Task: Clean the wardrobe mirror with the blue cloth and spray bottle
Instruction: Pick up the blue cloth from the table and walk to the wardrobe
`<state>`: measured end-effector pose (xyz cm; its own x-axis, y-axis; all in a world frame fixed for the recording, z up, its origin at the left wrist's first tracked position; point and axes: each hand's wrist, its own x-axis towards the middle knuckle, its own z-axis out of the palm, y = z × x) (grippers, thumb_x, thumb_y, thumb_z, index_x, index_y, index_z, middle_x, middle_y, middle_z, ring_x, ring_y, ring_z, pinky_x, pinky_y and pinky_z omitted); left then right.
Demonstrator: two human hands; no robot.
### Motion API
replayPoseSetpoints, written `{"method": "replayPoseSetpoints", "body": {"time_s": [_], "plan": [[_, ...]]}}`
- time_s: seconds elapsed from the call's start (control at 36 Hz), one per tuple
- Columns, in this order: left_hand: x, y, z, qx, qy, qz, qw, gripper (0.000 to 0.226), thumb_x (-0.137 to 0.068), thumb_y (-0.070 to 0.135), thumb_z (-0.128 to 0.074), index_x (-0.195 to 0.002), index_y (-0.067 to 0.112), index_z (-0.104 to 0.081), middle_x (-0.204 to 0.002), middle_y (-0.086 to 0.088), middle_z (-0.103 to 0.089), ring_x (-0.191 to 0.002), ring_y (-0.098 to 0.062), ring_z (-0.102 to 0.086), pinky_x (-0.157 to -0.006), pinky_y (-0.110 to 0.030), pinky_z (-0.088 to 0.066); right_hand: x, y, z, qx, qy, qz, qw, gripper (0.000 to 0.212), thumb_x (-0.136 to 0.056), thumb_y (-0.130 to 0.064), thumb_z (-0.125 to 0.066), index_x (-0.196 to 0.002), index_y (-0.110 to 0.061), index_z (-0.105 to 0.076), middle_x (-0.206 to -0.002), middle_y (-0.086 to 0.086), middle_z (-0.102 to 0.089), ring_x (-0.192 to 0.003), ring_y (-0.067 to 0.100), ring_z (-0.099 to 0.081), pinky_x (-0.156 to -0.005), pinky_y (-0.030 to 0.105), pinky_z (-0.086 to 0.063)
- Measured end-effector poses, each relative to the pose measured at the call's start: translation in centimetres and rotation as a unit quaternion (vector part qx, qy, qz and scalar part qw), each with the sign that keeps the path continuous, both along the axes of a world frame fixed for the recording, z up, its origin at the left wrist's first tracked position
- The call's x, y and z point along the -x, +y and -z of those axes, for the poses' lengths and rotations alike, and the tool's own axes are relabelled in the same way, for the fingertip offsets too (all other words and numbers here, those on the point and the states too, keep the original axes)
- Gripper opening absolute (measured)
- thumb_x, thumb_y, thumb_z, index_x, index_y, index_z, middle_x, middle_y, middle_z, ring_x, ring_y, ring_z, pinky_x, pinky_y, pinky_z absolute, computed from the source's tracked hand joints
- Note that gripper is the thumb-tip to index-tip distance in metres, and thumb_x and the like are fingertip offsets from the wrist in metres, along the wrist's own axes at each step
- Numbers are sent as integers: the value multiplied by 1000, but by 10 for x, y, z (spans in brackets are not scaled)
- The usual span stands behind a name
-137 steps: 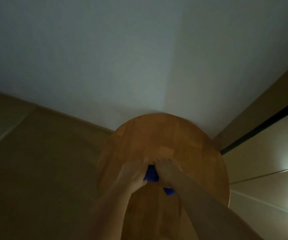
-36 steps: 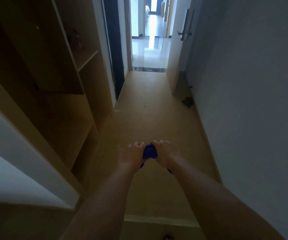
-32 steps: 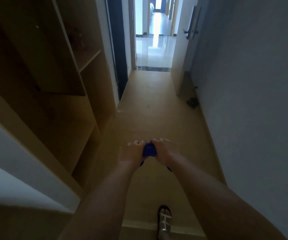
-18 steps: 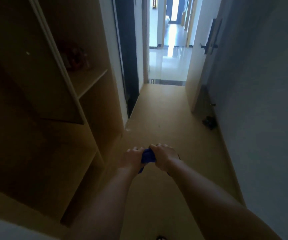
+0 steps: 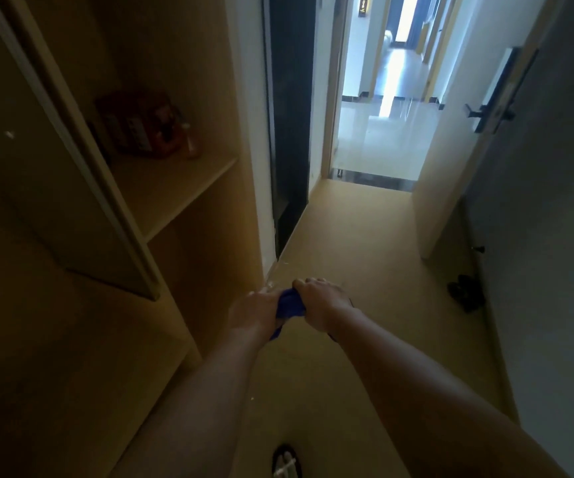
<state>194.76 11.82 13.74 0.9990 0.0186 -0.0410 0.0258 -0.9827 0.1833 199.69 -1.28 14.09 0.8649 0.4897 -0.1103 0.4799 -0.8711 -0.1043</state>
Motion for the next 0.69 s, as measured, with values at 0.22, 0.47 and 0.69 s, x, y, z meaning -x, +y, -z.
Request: {"method": "replayPoseSetpoints", "body": {"time_s": [0.22,0.47,0.69], "plan": [[-110,56,2,6,-10,-36,999,38,-88,40,-54,-123,31,-43,-109,2,-55,-100,-19,-55,-68,-29,-39,-111,59,-3,10,-11,-38,999,42,-86,-13,-59,-124,-20,-43,-117,5,-55,-105,24,-54,-85,37,-47],[-212,122,-16,-6,-1,-86,996,34,-89,37,-53,-119,26,-41,-113,0,-53,-104,-21,-54,-70,-32,-39,-224,131,-24,15,-22,-85,996,42,-88,-13,-58,-126,-18,-43,-116,6,-56,-105,24,-54,-84,37,-47],[-269,186,-25,4,4,-146,989,39,-91,41,-51,-123,23,-37,-115,-1,-55,-104,-22,-56,-75,-36,-49,-305,208,-34,48,-32,-157,986,45,-92,-17,-55,-134,-17,-39,-127,7,-51,-115,25,-51,-85,35,-44]]}}
